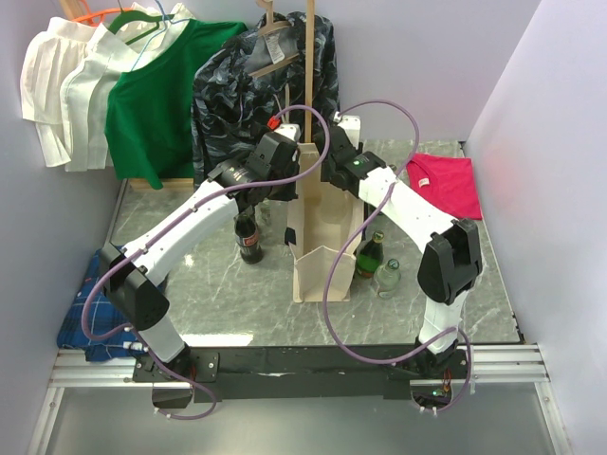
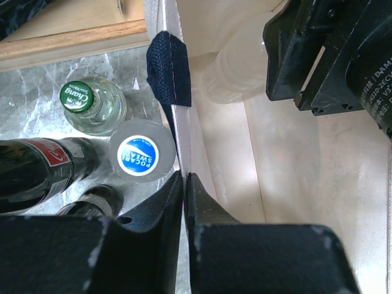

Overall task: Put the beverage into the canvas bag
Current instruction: Place the drink in the canvas bag.

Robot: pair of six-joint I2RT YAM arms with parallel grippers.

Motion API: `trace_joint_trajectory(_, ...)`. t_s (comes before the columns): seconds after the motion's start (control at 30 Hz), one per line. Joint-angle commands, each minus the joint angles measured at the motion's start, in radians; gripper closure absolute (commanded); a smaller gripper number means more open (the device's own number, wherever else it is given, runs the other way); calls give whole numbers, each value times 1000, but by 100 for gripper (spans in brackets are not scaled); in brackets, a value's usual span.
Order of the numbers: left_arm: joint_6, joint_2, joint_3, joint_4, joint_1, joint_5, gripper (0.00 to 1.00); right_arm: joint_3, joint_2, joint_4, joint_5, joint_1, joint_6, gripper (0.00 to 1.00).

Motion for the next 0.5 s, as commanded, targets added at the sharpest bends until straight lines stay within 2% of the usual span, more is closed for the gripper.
trace_joint_trajectory(0.0,18,-26,36,19,0,-21,86,60,4,-8,42,-3,-7,42)
trace_joint_trajectory(0.47,18,-35,43,25,1,-24,81,110,-24,-10,-15,-3,-15,40)
